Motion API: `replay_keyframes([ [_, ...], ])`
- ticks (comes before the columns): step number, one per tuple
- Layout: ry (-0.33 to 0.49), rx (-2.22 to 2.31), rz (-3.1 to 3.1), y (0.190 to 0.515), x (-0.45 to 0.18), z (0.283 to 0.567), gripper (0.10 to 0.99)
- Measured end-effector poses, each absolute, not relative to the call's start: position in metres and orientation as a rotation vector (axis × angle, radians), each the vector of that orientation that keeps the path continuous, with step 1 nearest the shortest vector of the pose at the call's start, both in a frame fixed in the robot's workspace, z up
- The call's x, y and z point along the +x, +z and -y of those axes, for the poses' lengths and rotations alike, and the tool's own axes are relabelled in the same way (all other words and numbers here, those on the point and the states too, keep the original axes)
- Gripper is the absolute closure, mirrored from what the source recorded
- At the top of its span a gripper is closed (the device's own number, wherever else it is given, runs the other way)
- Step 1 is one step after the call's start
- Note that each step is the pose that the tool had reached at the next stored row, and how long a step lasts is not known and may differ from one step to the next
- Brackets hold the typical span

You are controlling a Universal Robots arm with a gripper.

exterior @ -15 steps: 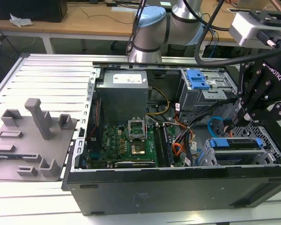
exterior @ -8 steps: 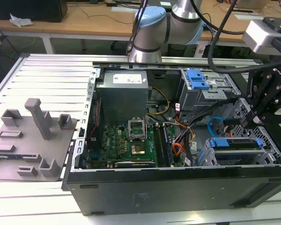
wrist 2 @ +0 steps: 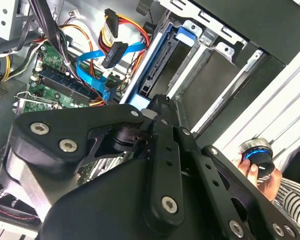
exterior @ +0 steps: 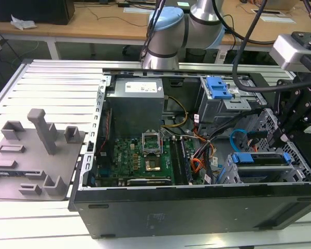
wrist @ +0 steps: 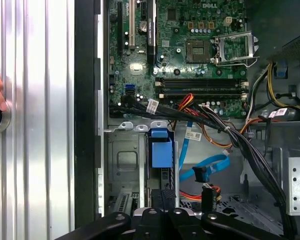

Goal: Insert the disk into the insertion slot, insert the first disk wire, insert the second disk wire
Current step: 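Insert the disk into the insertion slot, then insert the first disk wire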

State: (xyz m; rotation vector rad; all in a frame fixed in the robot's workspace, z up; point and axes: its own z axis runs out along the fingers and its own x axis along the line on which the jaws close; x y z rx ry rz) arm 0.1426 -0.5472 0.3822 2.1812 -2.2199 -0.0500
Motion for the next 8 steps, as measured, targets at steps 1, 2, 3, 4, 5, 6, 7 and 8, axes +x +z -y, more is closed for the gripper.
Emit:
replay_keyframes([
  [1,-0.05,2.181,2.22,0.3821,0.1426,0.5472,0.98],
  [2,-0.05,2.181,2.22,0.3821,0.1426,0.5472,0.98],
  [3,-0.05,2.181,2.22,0.3821,0.1427,0.5473,0.98],
  [4,-0.05,2.181,2.22,0.3821,0.1427,0.5472,0.98],
  [5,-0.05,2.181,2.22,0.3821,0.1427,0.5472,0.98],
  [6,-0.05,2.181,2.22,0.382,0.1428,0.5473,0.98],
  [7,-0.05,2.181,2.22,0.382,0.1429,0.5473,0.98],
  [8,-0.05,2.181,2.22,0.3819,0.1429,0.5472,0.98],
])
